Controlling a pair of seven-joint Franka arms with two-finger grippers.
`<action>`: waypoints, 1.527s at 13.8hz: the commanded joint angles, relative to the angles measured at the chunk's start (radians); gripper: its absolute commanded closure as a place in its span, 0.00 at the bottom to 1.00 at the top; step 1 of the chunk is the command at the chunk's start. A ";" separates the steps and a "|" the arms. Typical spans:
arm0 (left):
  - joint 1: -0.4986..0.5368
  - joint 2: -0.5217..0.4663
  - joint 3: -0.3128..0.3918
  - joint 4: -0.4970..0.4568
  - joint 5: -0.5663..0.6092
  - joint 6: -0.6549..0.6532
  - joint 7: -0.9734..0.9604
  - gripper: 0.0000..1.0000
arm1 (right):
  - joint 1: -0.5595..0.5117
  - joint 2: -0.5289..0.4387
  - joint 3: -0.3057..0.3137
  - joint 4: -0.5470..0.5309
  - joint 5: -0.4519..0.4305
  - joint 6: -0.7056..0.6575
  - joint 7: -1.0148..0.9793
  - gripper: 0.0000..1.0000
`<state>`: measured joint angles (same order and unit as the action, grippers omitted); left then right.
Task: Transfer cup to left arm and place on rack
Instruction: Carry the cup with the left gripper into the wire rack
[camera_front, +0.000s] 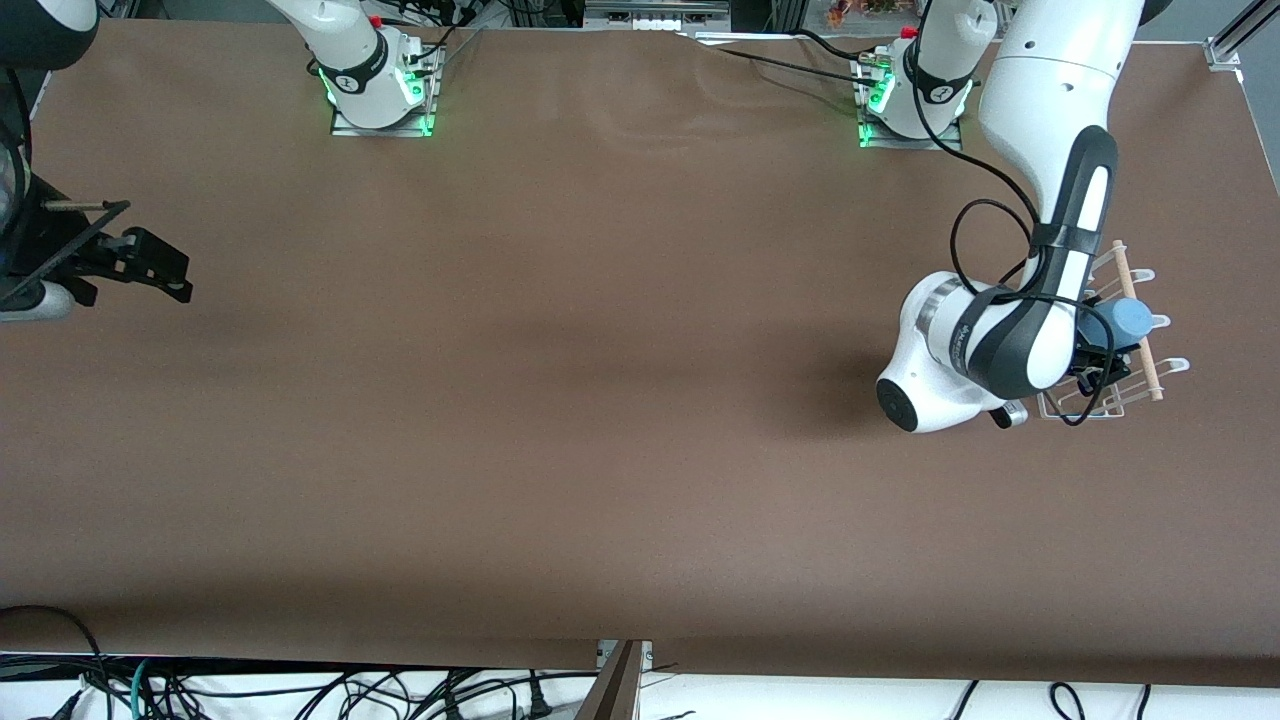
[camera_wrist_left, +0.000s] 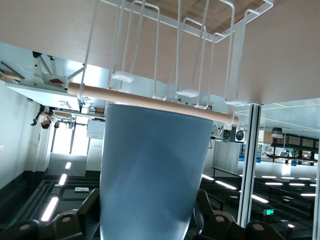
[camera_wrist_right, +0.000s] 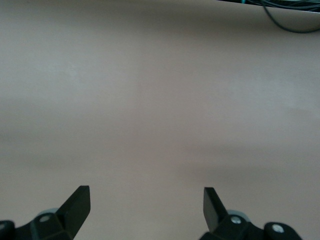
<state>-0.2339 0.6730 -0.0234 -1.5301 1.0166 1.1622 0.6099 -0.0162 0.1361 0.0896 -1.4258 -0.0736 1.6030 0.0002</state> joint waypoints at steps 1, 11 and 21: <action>0.076 -0.013 -0.006 0.002 0.023 0.022 -0.025 0.92 | -0.013 -0.052 -0.002 -0.045 -0.021 -0.053 -0.069 0.00; 0.085 0.029 -0.006 0.002 0.030 0.090 -0.104 0.91 | -0.016 -0.044 -0.010 -0.031 -0.011 -0.107 -0.078 0.00; 0.123 0.045 -0.006 0.002 0.023 0.133 -0.113 0.00 | -0.018 -0.038 -0.014 -0.027 -0.005 -0.107 -0.078 0.00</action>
<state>-0.1284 0.7129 -0.0246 -1.5288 1.0170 1.2809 0.5036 -0.0253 0.1114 0.0711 -1.4408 -0.0831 1.5017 -0.0583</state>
